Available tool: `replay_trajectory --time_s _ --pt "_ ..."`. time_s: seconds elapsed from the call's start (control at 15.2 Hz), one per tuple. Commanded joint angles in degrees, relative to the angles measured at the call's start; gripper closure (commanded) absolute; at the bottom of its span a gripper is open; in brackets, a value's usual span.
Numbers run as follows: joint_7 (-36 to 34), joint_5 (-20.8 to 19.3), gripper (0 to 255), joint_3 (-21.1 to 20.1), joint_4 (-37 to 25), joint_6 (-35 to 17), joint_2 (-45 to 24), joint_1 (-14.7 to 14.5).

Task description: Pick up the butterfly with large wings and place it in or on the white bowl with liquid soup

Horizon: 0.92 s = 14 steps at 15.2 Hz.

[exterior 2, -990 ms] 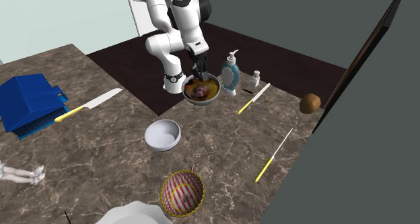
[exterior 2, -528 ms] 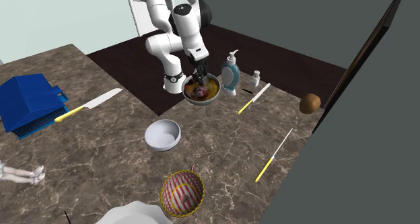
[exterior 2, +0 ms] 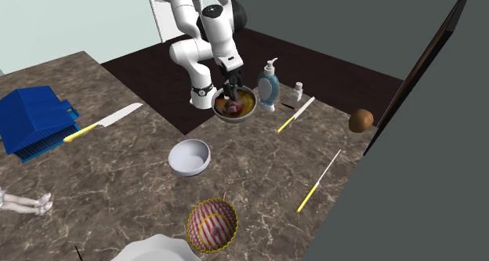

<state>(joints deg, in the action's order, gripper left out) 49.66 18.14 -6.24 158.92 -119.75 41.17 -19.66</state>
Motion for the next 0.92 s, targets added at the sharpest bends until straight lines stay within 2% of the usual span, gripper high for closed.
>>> replay_trajectory --time_s 0.0,0.07,0.33,0.86 --pt "0.0 0.0 0 0.0 0.0 0.0 0.0 0.0" --pt "0.0 0.0 0 0.0 0.0 0.0 0.0 0.0" --pt "-0.5 -2.1 0 1.7 -5.5 8.5 2.8 1.2" --pt "-0.5 -2.1 0 1.7 -5.5 8.5 2.8 1.2"
